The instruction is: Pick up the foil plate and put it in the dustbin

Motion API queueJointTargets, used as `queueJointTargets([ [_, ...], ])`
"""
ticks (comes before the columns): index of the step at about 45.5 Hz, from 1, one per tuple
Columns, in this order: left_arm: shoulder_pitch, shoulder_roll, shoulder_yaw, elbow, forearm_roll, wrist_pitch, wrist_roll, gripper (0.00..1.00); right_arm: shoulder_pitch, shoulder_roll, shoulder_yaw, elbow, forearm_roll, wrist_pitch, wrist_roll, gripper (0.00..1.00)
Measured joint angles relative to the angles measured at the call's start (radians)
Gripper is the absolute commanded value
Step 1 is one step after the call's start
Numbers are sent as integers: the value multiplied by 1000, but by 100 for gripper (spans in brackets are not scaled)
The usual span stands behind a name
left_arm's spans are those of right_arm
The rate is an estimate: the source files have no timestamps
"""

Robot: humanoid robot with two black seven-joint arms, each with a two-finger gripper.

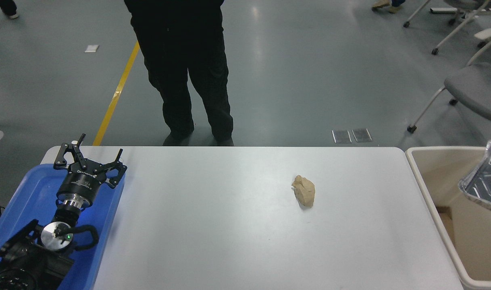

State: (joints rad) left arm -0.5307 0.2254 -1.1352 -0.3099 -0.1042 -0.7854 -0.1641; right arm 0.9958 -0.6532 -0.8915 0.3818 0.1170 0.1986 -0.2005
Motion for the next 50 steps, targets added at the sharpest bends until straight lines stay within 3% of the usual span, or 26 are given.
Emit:
queueJointTargets([
  [21, 0, 0, 0, 0, 0, 0, 0, 99, -236, 115, 148, -252, -13, -52, 1, 0],
  [27, 0, 0, 0, 0, 0, 0, 0, 99, -258, 125, 157, -274, -14, -74, 0, 38],
  [33, 0, 0, 0, 0, 0, 0, 0, 99, -271, 130, 163, -281, -15, -119, 0, 55],
  [50, -1, 0, 0, 0, 0, 0, -1, 99, -262, 127, 168, -249, -15, -195, -1, 67],
])
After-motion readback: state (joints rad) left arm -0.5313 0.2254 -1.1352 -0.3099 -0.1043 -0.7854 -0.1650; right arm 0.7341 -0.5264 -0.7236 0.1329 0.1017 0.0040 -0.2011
